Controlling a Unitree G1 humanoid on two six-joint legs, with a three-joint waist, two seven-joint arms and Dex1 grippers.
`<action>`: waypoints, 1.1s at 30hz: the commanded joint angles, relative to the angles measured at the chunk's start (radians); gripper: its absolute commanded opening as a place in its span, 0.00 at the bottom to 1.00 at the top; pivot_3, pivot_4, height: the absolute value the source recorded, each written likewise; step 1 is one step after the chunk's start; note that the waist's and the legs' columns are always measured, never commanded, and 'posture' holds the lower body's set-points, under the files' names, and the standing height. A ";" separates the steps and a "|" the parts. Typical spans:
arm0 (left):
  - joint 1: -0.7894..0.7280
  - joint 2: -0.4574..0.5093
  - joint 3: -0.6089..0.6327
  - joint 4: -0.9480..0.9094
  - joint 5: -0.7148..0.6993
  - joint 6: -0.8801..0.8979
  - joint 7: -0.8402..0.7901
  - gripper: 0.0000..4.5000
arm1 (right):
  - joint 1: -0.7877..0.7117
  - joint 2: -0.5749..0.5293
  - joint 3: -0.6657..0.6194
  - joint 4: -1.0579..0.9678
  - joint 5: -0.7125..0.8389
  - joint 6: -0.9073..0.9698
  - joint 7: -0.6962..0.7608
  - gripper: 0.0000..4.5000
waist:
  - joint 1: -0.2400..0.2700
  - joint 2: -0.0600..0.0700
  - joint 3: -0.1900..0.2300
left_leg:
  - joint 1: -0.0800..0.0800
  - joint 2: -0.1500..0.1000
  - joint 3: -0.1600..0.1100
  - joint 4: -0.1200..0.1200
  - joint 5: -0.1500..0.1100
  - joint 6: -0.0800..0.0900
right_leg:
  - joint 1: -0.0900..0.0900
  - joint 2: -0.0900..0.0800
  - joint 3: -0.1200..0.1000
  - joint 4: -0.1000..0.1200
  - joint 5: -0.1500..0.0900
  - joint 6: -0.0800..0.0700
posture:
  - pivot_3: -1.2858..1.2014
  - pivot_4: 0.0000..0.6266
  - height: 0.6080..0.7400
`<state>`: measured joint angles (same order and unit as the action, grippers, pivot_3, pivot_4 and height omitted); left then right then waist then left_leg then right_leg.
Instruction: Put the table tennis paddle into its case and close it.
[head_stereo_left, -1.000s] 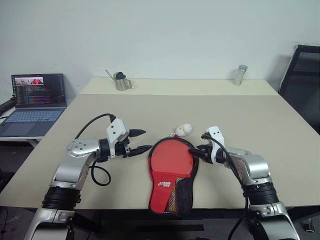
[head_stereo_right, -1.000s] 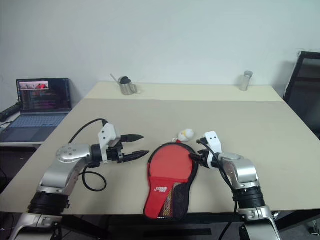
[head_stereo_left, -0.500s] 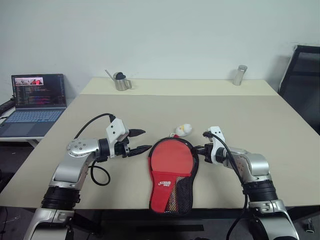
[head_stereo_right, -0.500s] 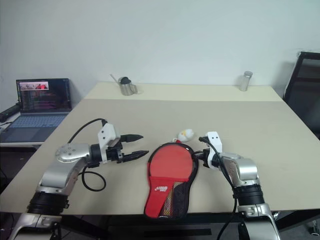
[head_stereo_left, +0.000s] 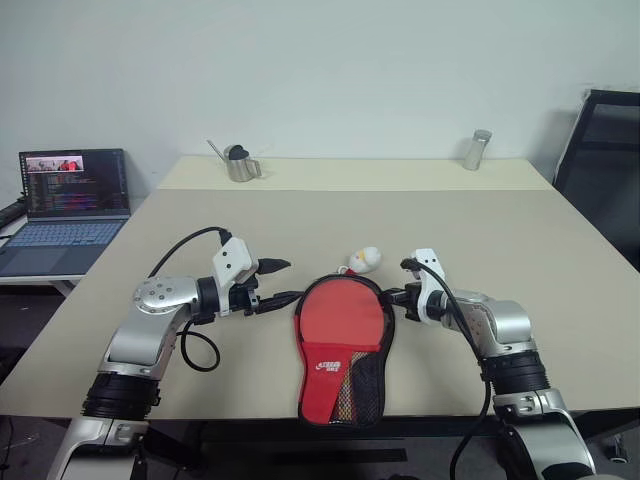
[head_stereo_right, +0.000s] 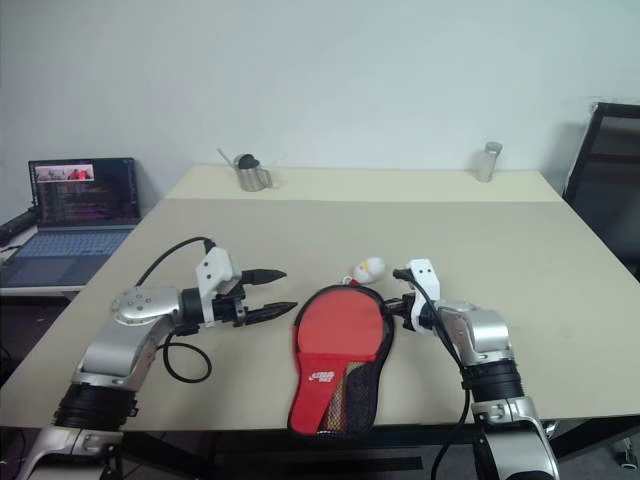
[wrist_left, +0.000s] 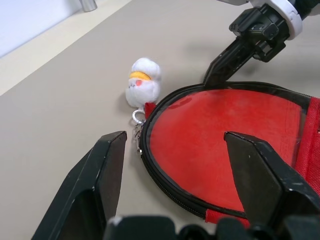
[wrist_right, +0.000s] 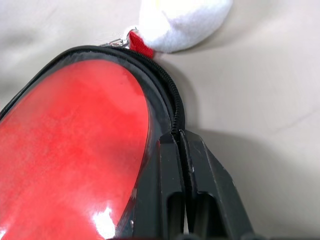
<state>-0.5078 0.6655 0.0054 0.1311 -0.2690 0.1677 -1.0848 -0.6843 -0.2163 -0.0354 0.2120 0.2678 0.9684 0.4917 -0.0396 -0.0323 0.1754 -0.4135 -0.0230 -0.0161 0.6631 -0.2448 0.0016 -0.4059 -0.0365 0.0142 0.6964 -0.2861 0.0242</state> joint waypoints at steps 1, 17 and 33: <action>-0.018 0.015 0.007 -0.025 -0.002 -0.017 -0.007 0.76 | -0.034 0.005 0.001 0.000 0.011 -0.038 -0.001 0.00 | 0.000 0.000 0.000 | 0.000 0.000 0.000 0.000 0.000 0.000 | 0.000 0.000 0.000 0.000 0.000 0.000 | 0.52 0.24 1.00; -0.017 0.010 -0.002 -0.030 0.004 -0.023 -0.014 0.76 | 0.004 -0.030 0.005 -0.088 0.045 0.008 0.014 0.10 | 0.001 0.000 0.000 | 0.000 0.000 0.000 0.000 0.000 0.000 | 0.000 0.000 0.000 0.000 0.000 0.000 | 0.52 0.24 1.00; -0.160 -0.131 -0.144 0.192 0.062 -0.141 -0.092 0.76 | -0.122 -0.145 -0.081 -0.211 0.154 0.122 0.013 0.87 | 0.007 0.000 0.000 | -0.002 0.000 0.000 0.000 0.000 0.000 | 0.000 0.000 -0.001 -0.002 0.000 0.000 | 0.52 0.24 1.00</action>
<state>-0.6420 0.5383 -0.1314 0.3108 -0.2111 0.0496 -1.1612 -0.7752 -0.3505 -0.1033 -0.0099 0.4184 1.1255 0.5011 -0.0326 -0.0321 0.1755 -0.4151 -0.0232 -0.0164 0.6628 -0.2449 0.0018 -0.4062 -0.0364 0.0136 0.6943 -0.2861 0.0242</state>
